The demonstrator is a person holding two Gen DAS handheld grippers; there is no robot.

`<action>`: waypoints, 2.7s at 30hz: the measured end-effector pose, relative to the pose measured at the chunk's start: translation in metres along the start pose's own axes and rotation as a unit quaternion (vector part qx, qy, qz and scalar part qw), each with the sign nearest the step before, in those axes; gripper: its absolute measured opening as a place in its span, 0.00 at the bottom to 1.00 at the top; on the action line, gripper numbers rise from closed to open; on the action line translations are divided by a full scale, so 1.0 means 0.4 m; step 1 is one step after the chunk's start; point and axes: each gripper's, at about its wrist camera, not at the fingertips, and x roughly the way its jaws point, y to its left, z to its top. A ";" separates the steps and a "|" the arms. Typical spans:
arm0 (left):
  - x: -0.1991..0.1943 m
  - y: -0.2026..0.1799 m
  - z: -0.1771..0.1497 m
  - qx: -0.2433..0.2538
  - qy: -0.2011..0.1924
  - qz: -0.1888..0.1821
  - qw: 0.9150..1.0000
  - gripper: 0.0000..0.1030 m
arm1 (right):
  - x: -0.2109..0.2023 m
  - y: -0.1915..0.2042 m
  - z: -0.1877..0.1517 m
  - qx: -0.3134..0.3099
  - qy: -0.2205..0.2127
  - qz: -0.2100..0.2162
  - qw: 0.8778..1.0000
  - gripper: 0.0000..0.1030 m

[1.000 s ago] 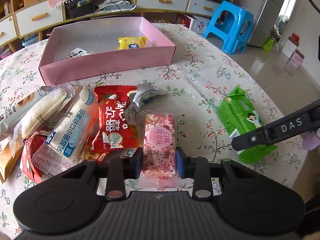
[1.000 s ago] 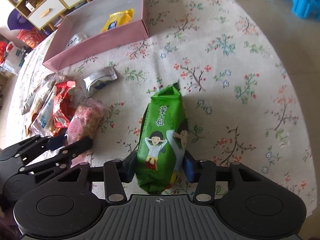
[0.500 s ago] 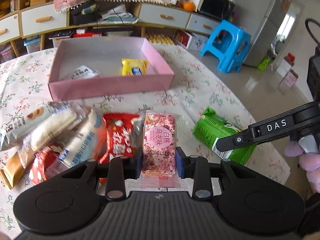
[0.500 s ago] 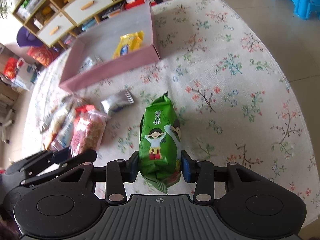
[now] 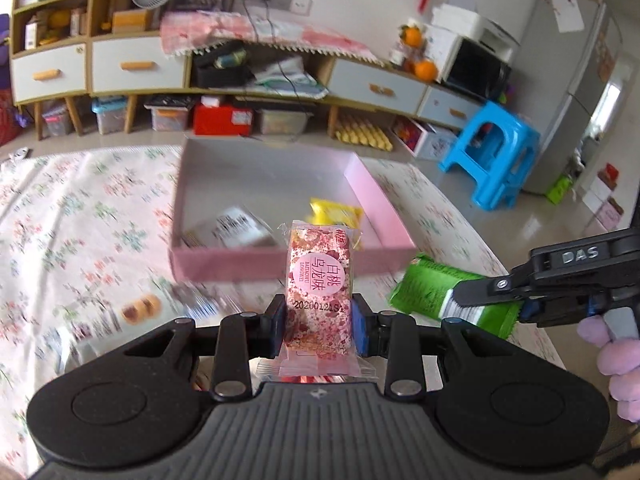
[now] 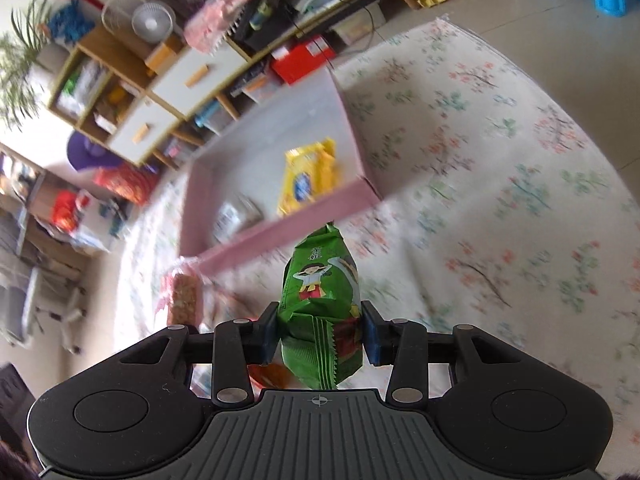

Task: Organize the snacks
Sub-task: 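Carry the green pack and pink pack in both tools over the pink box, then open both tools to drop the green and pink packs into the box, then move both tools back to the snack pile toward the white bread packs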

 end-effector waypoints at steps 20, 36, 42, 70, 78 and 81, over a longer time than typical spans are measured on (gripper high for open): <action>0.158 0.106 0.093 0.008 -0.010 0.100 0.995 0.29 | 0.254 0.108 0.169 -0.043 -0.094 0.000 0.995 0.39; 0.187 0.121 0.102 0.008 0.000 0.105 0.994 0.29 | 0.313 0.113 0.166 -0.028 -0.092 -0.001 0.995 0.39; 0.189 0.128 0.106 -0.002 0.000 0.100 0.995 0.30 | 0.314 0.121 0.166 -0.040 -0.093 -0.007 0.995 0.39; 0.022 0.077 0.077 0.046 0.005 0.107 0.993 0.94 | 0.107 0.189 0.100 -0.110 -0.104 -0.039 0.988 0.84; -0.058 0.080 0.050 0.056 0.015 0.137 0.989 0.99 | 0.057 0.204 0.042 -0.119 -0.075 -0.059 0.988 0.87; -0.077 0.088 0.037 0.050 0.022 0.144 0.988 0.99 | 0.049 0.206 0.017 -0.118 -0.061 -0.063 0.989 0.87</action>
